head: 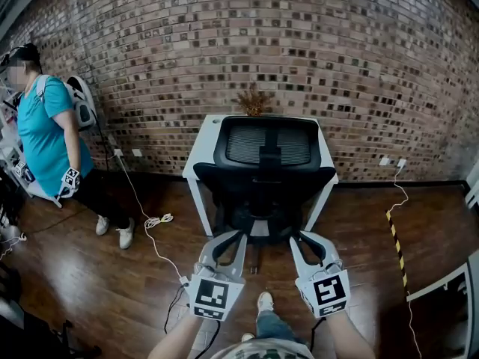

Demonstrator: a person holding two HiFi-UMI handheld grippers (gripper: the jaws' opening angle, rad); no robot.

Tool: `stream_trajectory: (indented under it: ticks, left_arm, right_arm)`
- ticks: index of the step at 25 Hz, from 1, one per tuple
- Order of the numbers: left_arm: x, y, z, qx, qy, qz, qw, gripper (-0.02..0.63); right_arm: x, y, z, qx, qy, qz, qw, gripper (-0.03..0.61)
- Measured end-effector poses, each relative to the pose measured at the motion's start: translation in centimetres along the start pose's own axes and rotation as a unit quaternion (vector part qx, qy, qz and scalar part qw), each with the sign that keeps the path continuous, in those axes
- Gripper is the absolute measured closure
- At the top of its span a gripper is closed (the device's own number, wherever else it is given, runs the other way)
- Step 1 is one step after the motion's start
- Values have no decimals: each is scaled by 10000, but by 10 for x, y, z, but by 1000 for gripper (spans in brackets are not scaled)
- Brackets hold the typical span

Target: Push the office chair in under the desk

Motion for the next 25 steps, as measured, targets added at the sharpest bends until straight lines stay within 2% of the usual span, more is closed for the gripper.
stream_trajectory:
  ticks: [4,7,10,19,25]
  left_arm:
    - [-15,8,19,-470,-109,251,9985,597]
    - [-27,12,32,-897,-178,360,9952,597]
    - [-32,10,45,-1173,-268,394,9920,597]
    - [-40,4,52,-1365,-293,378,9895,597]
    - [-37,9,58,-1345,-330,377,9896,597]
  right_arm:
    - [-16,7,-17,420,20,225,9989,578]
    - [-25,12,-32,701,170,329,9969,578]
    - [-29,13,-42,763,246,373,9961,578]
    - [-33,13,-54,838,260,378,9954,578]
    - [-36,11,-50,877,234,375,9952,578]
Point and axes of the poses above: the fingertips, and each gripper's own axes: x forward along the fingers, z to its right, y out of its top, the point moved 4 cm from there along -x, backward along the fingers
